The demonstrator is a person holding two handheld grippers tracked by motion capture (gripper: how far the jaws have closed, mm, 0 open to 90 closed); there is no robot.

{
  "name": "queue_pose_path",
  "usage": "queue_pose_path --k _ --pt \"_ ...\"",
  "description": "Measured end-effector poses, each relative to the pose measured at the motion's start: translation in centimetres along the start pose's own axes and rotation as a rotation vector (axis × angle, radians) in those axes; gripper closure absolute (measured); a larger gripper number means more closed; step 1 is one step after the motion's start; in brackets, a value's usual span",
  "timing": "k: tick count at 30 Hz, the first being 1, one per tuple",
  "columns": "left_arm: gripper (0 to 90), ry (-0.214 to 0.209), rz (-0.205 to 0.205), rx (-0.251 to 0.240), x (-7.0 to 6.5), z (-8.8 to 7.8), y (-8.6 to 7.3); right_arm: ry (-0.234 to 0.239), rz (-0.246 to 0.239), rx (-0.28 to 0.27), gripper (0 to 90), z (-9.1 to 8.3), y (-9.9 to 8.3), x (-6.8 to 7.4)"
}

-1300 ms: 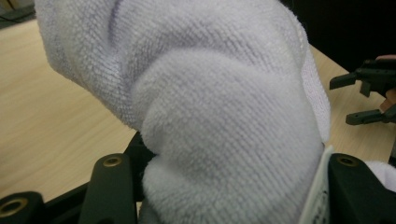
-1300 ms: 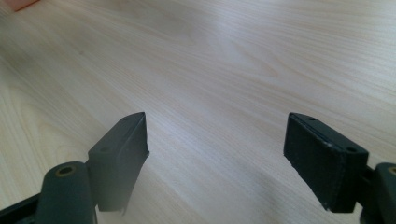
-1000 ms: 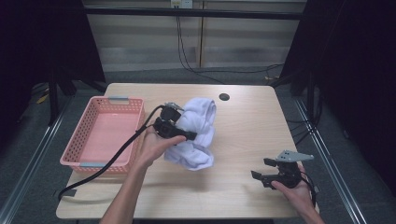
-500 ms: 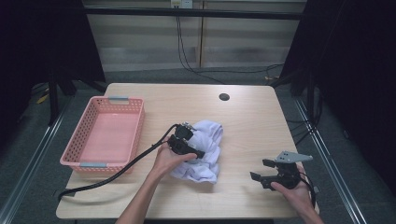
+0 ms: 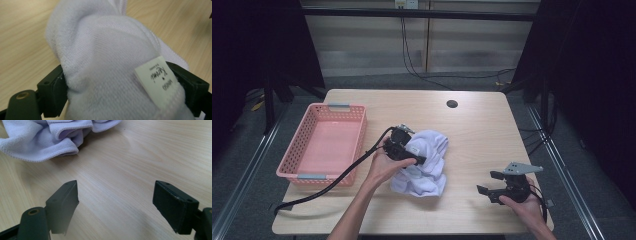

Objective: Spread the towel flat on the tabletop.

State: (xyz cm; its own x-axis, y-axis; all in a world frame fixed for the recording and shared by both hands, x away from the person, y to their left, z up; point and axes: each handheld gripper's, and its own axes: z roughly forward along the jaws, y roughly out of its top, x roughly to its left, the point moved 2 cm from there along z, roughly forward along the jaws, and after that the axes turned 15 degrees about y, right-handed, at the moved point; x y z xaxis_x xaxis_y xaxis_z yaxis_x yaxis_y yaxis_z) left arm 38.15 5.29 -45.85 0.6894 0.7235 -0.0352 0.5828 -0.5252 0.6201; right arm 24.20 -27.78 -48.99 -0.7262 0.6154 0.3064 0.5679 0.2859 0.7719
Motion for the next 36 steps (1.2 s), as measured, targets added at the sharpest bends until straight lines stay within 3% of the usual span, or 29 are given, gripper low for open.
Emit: queue_pose_path --k 5,8,11,13,14,18,22,24,27,32,33,36 --pt "15.4 -0.002 -0.001 -0.026 0.8 -1.0 0.6 0.014 -0.002 0.002 20.7 0.3 0.2 0.2" --pt "15.5 -0.003 -0.023 -0.065 1.1 -1.8 0.9 0.019 -0.004 -0.002 20.7 0.4 0.3 0.2" --pt "15.7 -0.032 -0.029 -0.091 1.7 -2.5 0.6 0.026 0.0 -0.01 20.6 0.4 0.5 0.3" --pt "15.7 -0.016 -0.045 -0.088 1.9 -2.9 0.3 0.031 -0.004 -0.01 20.7 0.5 0.7 0.5" --pt "15.8 -0.014 -0.034 -0.088 1.9 -3.0 0.2 0.034 -0.006 -0.009 20.7 0.6 0.9 0.6" --pt "18.4 -0.015 -0.058 -0.15 2.4 -5.0 -0.4 0.055 -0.031 -0.006 21.1 1.3 1.8 1.2" --pt "25.6 0.02 -0.044 -0.156 2.7 -7.0 -1.4 0.088 -0.048 -0.013 22.3 2.4 3.1 2.1" --pt "37.7 0.02 -0.058 -0.163 2.7 -7.8 -2.7 0.107 -0.067 -0.009 24.2 3.2 3.8 2.6" --pt "44.6 0.033 -0.053 -0.129 2.4 -8.2 -4.8 0.141 -0.093 -0.005 26.7 4.8 5.1 3.4" --pt "50.2 0.027 -0.065 -0.119 1.8 -9.0 -8.2 0.171 -0.112 0.003 30.9 6.8 6.7 4.2" --pt "50.2 0.009 -0.07 -0.119 1.6 -9.0 -8.9 0.179 -0.111 -0.001 32.3 7.1 6.9 4.3" --pt "47.8 0.006 -0.094 -0.131 1.4 -7.7 -10.5 0.19 -0.117 -0.007 37.6 8.0 7.6 4.5"
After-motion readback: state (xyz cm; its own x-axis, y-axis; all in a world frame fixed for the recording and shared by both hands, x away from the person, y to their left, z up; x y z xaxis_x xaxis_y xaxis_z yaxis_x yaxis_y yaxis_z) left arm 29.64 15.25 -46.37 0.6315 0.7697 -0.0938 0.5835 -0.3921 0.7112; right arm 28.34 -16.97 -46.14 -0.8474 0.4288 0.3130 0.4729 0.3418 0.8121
